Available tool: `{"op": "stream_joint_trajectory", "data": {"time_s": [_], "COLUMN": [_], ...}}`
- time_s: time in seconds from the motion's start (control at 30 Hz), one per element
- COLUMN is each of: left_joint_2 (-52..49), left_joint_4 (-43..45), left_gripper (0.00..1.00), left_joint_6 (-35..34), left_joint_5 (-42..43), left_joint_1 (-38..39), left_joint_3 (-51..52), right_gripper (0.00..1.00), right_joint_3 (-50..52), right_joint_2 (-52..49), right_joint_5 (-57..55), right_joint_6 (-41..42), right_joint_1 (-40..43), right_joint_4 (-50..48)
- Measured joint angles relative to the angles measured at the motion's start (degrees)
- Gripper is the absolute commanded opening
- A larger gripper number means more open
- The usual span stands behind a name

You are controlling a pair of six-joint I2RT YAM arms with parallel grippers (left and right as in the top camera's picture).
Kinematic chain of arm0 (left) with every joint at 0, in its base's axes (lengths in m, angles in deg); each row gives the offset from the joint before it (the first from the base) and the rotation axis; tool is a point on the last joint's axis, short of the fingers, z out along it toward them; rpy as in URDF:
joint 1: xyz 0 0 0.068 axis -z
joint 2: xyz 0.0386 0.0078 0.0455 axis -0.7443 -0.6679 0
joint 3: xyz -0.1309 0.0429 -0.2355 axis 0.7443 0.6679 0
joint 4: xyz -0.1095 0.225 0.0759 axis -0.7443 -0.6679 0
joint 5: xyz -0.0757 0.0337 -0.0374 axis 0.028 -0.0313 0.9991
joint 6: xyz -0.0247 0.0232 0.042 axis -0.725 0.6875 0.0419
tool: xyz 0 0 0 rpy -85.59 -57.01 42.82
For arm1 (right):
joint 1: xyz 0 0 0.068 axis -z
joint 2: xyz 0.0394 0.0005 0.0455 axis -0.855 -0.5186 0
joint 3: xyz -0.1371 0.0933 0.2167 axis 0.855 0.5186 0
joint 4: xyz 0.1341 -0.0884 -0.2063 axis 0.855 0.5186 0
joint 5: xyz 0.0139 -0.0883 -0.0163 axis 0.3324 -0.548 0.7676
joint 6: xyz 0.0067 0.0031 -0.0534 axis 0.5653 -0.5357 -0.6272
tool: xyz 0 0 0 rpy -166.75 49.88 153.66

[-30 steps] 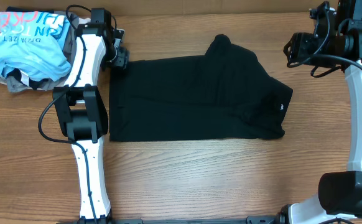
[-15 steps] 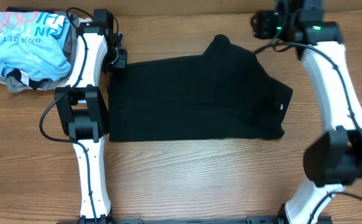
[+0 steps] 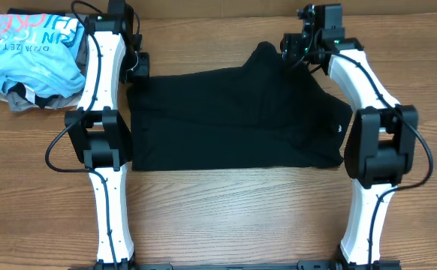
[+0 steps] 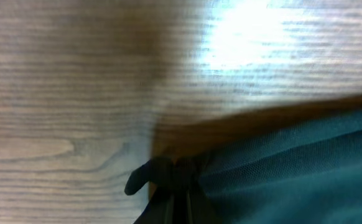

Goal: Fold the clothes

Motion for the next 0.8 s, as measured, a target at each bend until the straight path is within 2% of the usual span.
{"op": "stream_joint_trajectory", "data": {"time_s": [0.27,0.47,0.63,0.73,0.8], "left_joint_2": [-0.02,-0.02,-0.02,-0.02,-0.02], "left_joint_4": [-0.15,-0.09,-0.09,-0.09,-0.11], "left_gripper": [0.04,0.04,0.04,0.04,0.04], "left_joint_6": [0.0,0.0,0.0,0.02,0.0], "left_joint_5": [0.0,0.0,0.0,0.0,0.0], "left_joint_1": [0.0,0.0,0.0,0.0,0.0], "left_joint_3": [0.0,0.0,0.0,0.0,0.0], "right_gripper": [0.73,0.55,0.3,0.05,0.04], "right_joint_3": [0.0,0.0,0.0,0.0,0.02], "right_joint_2": [-4.24,-5.29,-5.46,-5.46,-5.46], "right_joint_5": [-0.07,0.63,2.19,2.69,2.95], "right_joint_6": [0.02,0.24,0.39,0.22,0.22], "right_joint_1": [1.77,2.45,2.43,2.43,2.43], "right_joint_4": [-0.63,-0.66,-0.15,1.05,2.19]}}
